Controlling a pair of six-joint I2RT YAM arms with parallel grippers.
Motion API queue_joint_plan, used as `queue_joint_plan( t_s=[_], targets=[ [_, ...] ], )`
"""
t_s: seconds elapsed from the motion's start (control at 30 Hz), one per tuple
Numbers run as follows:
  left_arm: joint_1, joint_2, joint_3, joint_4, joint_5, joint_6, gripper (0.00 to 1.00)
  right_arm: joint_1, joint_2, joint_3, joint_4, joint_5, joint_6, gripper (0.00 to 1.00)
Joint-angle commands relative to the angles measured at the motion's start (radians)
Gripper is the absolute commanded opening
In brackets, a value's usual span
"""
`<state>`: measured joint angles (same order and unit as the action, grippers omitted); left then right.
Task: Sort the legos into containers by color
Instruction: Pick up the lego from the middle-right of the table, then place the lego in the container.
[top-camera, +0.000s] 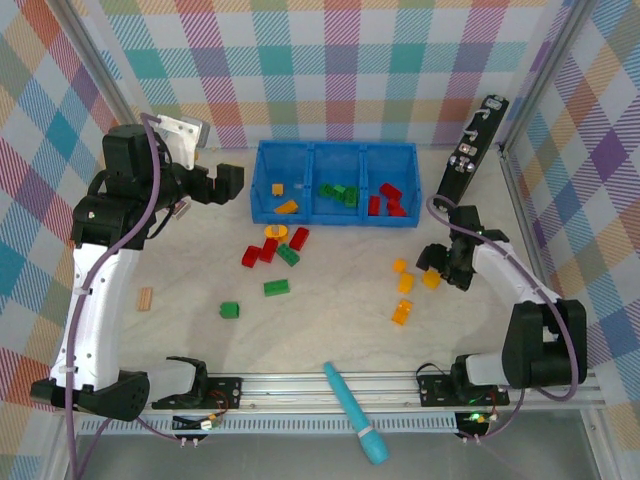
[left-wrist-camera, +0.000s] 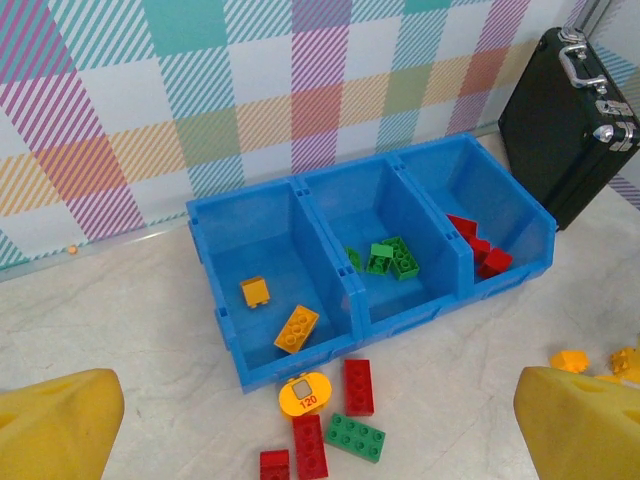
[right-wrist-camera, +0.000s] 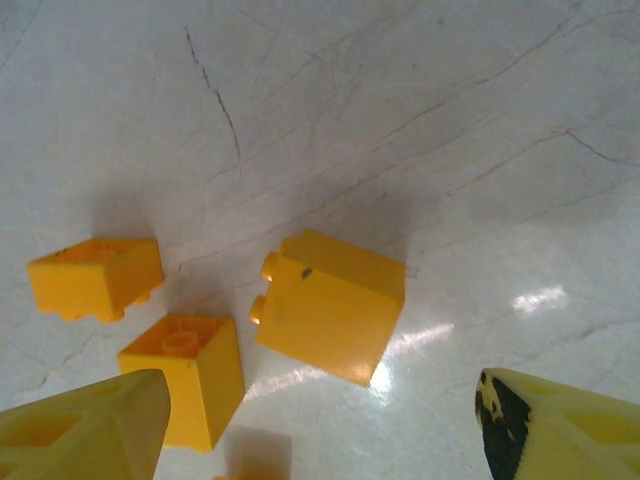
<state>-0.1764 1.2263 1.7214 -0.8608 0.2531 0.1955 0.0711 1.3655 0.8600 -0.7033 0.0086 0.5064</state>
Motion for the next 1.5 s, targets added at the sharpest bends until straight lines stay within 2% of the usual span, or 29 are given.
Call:
queue_joint_plan(
  t_s=[0.0,0.33,0.5,0.7,0.9,1.07,1.23,1.47],
  targets=[
    [-0.014,-0.018,-0.017,0.022,0.004,0.000,1.00,-0.006,0.030,0.000,0.054,-0.005,0.046,0.80],
    [-0.014,-0.011,-0.007,0.013,-0.009,0.003,1.00,-0.005,0.148,-0.011,0.113,0.020,0.050,0.80],
    [-0.014,-0.005,-0.003,0.011,-0.011,0.005,1.00,-0.006,0.188,-0.003,0.122,0.034,0.047,0.77],
    [-0.014,0.004,0.001,0.008,-0.011,0.005,1.00,-0.005,0.222,0.004,0.132,0.034,0.033,0.61],
    [-0.014,0.011,0.007,0.007,-0.018,0.009,1.00,-0.004,0.187,0.045,0.093,0.040,-0.001,0.46],
    [-0.014,0.019,0.007,0.008,-0.012,0.009,1.00,0.011,0.168,0.312,-0.017,0.041,-0.098,0.40],
    [-0.014,0.024,0.019,-0.001,-0.027,0.017,1.00,0.112,0.255,0.617,-0.023,0.042,-0.167,0.37],
    [-0.014,0.030,0.025,-0.004,-0.029,0.021,1.00,0.312,0.599,1.145,0.019,0.024,-0.261,0.37]
  ],
)
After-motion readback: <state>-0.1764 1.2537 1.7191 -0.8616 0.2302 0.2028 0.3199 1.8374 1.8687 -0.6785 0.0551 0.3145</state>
